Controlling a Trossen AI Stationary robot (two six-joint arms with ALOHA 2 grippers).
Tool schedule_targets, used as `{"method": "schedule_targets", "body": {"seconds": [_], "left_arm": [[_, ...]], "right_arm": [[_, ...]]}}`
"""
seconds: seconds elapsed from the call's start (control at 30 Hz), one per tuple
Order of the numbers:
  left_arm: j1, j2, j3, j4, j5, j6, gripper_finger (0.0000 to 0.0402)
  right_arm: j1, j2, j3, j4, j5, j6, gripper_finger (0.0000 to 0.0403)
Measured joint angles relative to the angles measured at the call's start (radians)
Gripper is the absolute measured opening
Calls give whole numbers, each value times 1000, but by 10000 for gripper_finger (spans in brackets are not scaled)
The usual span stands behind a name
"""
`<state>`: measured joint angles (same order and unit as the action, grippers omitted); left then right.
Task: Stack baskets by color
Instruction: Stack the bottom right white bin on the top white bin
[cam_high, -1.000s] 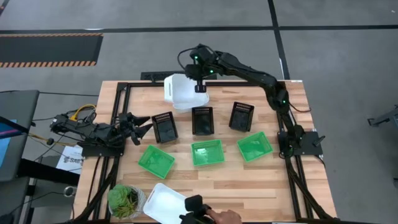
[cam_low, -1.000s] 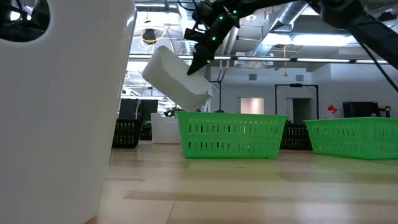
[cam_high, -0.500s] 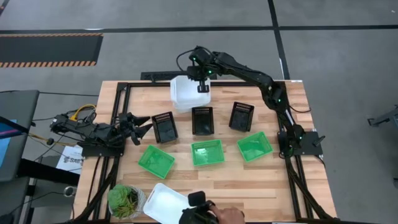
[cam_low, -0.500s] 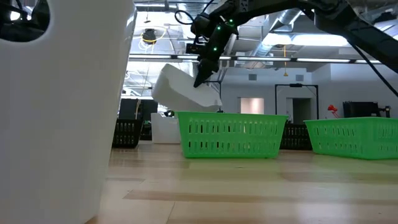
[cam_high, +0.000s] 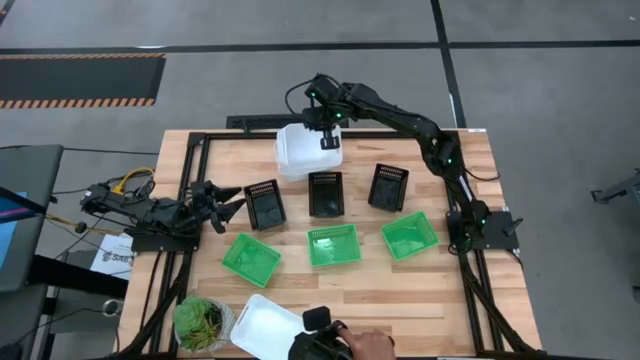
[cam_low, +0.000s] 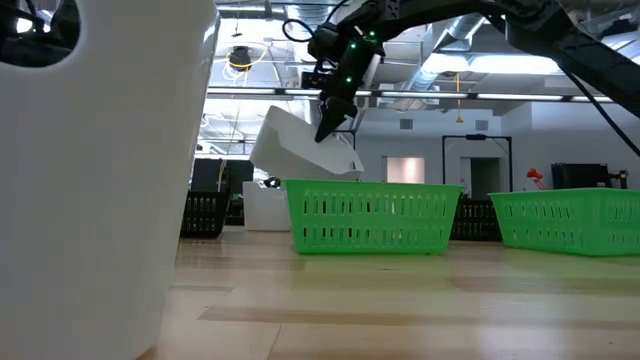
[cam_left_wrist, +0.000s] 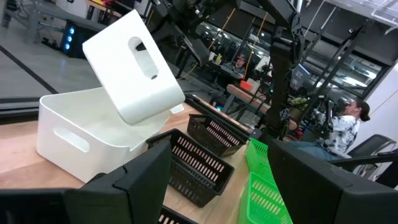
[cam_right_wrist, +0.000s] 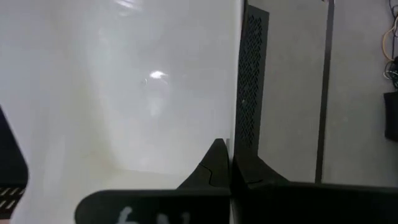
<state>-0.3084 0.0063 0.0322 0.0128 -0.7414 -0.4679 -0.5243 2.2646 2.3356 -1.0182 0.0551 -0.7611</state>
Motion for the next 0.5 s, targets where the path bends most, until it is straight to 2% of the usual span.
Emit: {"method": "schedule_targets", "body": {"seconds": [0.5], "left_arm": [[0,0,0,0,0,0,256]], "right_arm": [[0,-1,0,2,11,-42,1]]}}
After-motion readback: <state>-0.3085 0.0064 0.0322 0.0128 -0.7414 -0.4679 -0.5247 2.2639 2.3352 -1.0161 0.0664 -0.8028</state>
